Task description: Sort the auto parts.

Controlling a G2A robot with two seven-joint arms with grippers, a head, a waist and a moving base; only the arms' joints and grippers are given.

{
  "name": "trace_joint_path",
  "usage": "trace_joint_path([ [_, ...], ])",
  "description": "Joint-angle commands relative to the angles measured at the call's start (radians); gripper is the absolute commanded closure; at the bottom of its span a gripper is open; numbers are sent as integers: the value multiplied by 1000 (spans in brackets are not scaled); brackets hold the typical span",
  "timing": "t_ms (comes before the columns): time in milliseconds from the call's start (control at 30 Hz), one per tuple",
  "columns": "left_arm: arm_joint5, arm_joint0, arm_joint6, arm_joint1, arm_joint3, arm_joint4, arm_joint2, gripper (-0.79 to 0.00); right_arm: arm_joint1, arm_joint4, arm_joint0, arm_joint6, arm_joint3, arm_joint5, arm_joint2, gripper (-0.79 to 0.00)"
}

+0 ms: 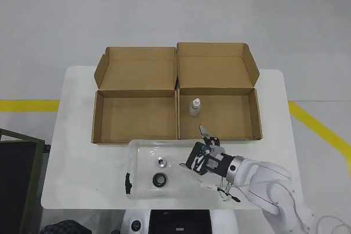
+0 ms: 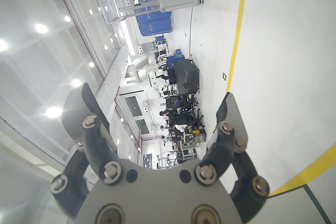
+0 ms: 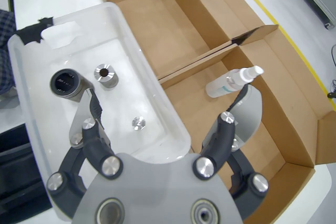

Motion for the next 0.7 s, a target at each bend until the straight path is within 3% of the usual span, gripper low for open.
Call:
trace_joint_path([
  [0,0,0,0,0,0,0,0,-785,3,-23,-21,-2,-7,-16,-13,-785],
  [233,0,0,0,0,0,0,0,-785,9,-116,-69,0,10,-23,-51,-785],
  [667,0,0,0,0,0,0,0,-785,1,-161,-13,67,81,6,-109,-785],
])
